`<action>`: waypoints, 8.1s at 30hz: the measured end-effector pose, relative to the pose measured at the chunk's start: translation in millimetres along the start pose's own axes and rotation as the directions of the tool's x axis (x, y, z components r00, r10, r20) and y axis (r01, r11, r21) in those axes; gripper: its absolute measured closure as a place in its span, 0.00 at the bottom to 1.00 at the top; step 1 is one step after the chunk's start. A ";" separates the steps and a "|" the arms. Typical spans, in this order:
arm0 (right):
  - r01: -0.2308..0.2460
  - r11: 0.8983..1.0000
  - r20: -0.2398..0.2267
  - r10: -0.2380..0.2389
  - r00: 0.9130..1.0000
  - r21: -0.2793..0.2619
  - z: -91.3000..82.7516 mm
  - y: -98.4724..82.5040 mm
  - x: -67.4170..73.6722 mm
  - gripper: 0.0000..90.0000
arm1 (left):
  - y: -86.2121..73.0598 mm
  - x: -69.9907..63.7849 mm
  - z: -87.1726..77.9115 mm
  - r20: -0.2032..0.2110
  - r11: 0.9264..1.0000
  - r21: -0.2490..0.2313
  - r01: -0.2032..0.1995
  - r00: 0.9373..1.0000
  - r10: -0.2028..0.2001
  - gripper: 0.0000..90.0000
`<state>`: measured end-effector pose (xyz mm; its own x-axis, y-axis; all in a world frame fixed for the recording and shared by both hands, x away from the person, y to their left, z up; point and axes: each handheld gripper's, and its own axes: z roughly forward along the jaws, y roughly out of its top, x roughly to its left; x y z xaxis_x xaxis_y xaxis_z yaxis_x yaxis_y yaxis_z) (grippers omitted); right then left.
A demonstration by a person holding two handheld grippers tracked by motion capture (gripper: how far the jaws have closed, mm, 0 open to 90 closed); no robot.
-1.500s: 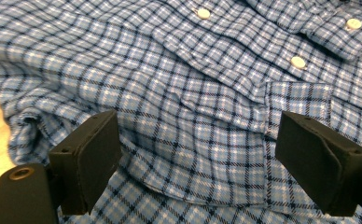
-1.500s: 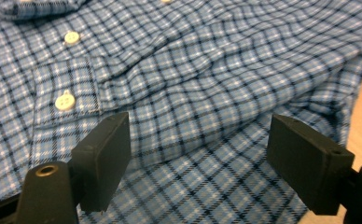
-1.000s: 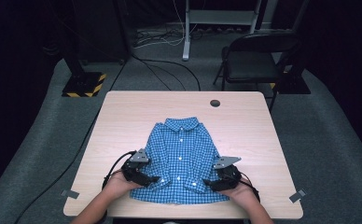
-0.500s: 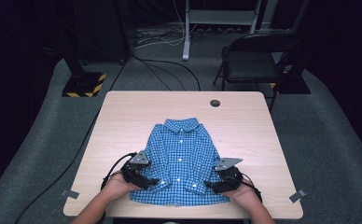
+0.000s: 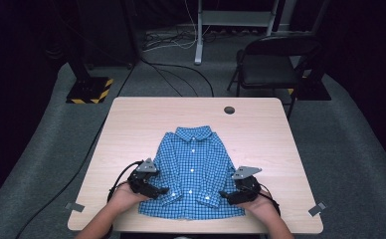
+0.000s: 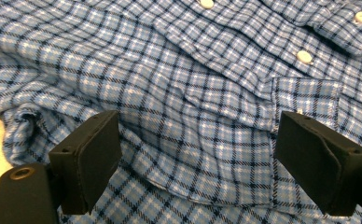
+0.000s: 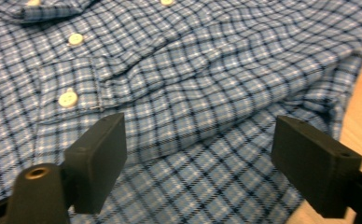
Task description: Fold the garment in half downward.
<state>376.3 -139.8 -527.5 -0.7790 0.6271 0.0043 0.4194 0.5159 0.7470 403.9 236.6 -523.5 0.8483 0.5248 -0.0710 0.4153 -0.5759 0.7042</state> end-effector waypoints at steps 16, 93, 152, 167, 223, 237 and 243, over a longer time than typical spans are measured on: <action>-0.028 1.000 -0.032 0.029 0.999 0.010 -4.6 13.3 -5.2 0.21 | 6.8 2.4 -7.2 0.006 0.999 -0.034 0.013 1.000 -0.013 0.17; -0.067 0.998 0.022 0.067 0.998 0.012 38.8 40.2 -38.9 0.26 | 31.4 41.0 28.9 -0.058 0.998 -0.006 0.058 0.997 -0.059 0.19; -0.046 0.998 0.064 0.042 0.997 0.051 55.6 65.7 -52.1 0.27 | 46.1 71.6 22.2 -0.129 0.994 -0.022 0.106 0.986 -0.108 0.20; -0.082 0.996 0.092 0.079 0.993 0.035 64.8 77.8 -68.1 0.27 | 62.8 70.5 39.7 -0.117 0.996 -0.011 0.089 0.989 -0.090 0.20; -0.057 0.997 0.091 0.052 0.994 0.051 77.3 95.7 -66.7 0.27 | 74.1 83.8 39.6 -0.121 0.993 -0.018 0.119 0.985 -0.121 0.21; -0.103 0.994 0.122 0.097 0.988 0.046 84.6 103.5 -77.8 0.27 | 82.2 96.6 45.8 -0.149 0.988 -0.016 0.155 0.977 -0.156 0.23; -0.136 0.990 0.142 0.131 0.981 0.029 84.7 105.8 -83.3 0.27 | 82.3 104.0 44.1 -0.162 0.980 -0.044 0.196 0.966 -0.200 0.23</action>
<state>525.0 -88.0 -505.2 -0.6432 0.7656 0.0073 0.5350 0.4426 0.7197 540.7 216.1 -504.1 0.6832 0.7240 -0.0955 0.5585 -0.4337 0.7071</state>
